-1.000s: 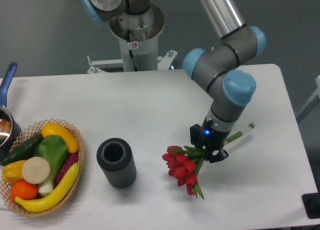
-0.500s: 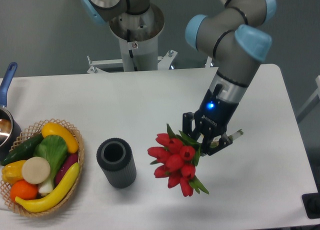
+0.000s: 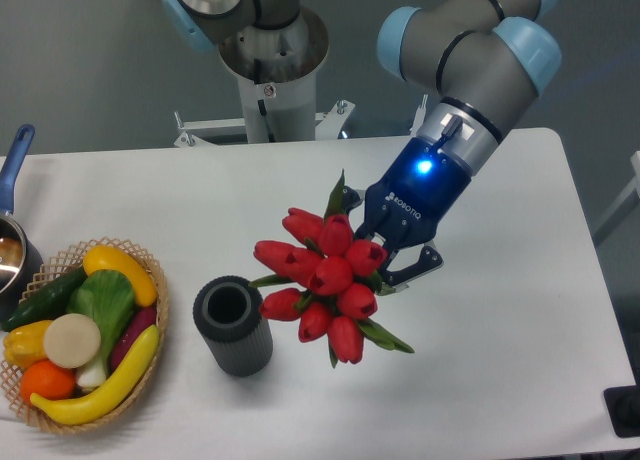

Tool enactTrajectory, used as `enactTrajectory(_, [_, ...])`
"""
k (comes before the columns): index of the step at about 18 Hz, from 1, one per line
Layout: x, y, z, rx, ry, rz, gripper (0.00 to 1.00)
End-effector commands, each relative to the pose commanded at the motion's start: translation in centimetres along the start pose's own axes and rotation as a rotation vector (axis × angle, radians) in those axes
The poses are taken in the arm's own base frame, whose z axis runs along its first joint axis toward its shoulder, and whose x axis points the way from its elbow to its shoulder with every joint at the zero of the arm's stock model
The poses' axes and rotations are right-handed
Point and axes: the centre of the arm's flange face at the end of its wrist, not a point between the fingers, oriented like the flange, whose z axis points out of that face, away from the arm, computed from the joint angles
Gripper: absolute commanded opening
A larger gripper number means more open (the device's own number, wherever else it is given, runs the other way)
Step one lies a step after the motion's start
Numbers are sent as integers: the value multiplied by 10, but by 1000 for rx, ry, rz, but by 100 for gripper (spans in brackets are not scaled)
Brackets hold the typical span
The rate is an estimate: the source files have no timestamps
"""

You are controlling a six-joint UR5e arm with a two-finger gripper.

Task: Pick up the flowers from the table
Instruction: 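Lift the gripped red tulips up off the table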

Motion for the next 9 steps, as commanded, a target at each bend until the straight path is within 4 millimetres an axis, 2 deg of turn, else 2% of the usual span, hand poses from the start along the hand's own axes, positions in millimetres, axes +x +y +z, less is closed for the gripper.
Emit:
enactTrajectory(3, [4,-12,3,4,5,6,27])
enactTrajectory(9, [6,-16,3,25,16,6,27])
